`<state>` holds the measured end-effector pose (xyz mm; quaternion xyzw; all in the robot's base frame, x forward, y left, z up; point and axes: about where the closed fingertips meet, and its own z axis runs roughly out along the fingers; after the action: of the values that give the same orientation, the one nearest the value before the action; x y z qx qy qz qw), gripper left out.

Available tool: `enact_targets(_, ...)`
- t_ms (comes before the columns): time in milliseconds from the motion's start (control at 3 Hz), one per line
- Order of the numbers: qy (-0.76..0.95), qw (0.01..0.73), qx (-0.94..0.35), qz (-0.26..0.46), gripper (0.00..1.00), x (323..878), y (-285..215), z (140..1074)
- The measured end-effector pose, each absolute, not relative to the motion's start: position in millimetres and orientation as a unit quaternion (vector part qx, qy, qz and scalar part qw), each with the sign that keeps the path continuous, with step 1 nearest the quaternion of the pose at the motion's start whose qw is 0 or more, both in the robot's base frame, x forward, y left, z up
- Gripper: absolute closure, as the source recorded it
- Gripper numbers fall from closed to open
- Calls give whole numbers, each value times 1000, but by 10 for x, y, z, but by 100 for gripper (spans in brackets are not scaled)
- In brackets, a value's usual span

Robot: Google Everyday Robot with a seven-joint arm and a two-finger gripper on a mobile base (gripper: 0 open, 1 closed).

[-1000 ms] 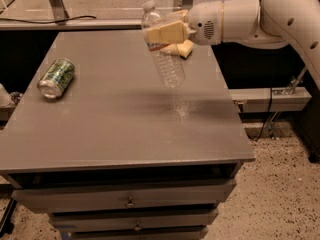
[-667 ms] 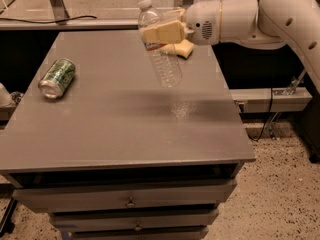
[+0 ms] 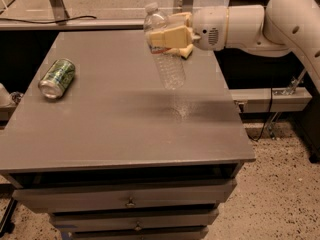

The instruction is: Place water bottle upright

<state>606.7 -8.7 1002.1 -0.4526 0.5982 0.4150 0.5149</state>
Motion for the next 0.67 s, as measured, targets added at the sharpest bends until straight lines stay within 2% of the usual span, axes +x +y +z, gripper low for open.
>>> enact_targets(667, 563, 547, -453, 421, 100, 5993, -386, 9836)
